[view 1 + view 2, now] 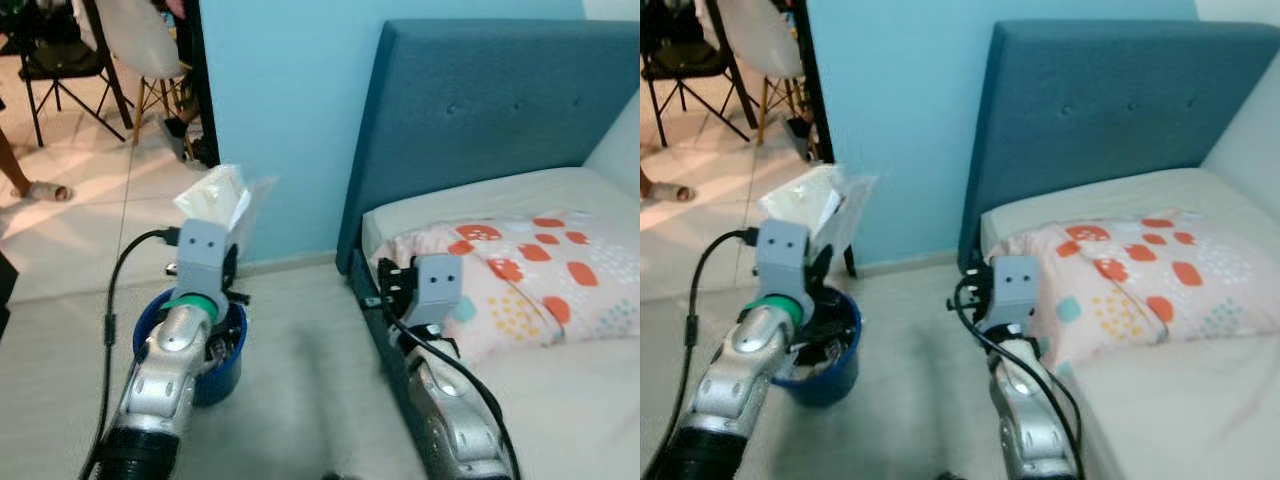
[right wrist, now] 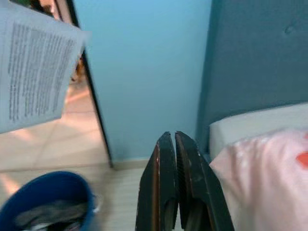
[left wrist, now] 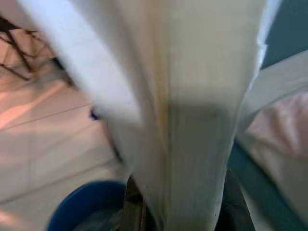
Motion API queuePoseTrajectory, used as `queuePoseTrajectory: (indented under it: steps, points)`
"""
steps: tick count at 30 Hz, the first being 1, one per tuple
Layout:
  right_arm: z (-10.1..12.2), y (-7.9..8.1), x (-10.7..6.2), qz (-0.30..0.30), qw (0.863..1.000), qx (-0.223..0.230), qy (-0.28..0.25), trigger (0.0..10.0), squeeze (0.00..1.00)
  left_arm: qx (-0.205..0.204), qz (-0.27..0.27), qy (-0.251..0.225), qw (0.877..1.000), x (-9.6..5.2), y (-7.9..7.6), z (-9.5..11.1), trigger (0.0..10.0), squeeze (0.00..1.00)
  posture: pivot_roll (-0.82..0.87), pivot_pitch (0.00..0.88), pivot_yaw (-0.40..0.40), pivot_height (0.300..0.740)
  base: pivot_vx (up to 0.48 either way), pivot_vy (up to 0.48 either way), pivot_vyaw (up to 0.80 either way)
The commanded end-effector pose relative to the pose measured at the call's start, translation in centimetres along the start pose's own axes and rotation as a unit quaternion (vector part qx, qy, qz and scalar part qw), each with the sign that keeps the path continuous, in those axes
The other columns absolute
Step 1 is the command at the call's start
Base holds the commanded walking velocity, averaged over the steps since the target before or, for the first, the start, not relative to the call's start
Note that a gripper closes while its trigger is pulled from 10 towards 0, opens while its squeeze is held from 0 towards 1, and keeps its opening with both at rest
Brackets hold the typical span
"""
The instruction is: Clean up the room
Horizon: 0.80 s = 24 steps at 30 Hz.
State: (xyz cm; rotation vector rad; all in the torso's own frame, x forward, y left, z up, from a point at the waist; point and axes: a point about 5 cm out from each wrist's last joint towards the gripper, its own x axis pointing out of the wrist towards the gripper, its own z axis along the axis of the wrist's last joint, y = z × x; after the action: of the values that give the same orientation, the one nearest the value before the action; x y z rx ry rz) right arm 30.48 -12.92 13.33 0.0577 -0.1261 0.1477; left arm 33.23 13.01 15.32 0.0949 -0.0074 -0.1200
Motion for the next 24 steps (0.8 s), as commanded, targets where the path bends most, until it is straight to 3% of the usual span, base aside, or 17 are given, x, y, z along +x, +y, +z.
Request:
queuePoseTrajectory:
  steps: [1, 4, 24]
  points:
    - [-0.25, 0.74, -0.02, 0.009, 1.000, 0.010, 0.005, 10.0, 0.00, 0.003, 0.015, -0.005, 1.000, -0.28, 0.86, -0.06, 10.0, 0.00, -0.05, 0.054, 0.035, 0.707, 0.480, 0.000, 0.00]
    - [-0.35, 0.68, -0.01, 0.005, 1.000, 0.012, 0.008, 10.0, 0.00, 0.000, 0.014, -0.001, 1.000, -0.26, 0.85, -0.14, 10.0, 0.00, -0.05, 0.054, 0.035, 0.707, 0.387, 0.000, 0.00]
    - [-0.41, 0.24, 0.20, -0.012, 1.000, 0.021, 0.015, 10.0, 0.00, -0.021, -0.002, 0.009, 1.000, -0.29, 0.15, -0.14, 10.0, 0.00, -0.05, 0.056, 0.036, 0.707, 0.000, 0.000, -0.80]
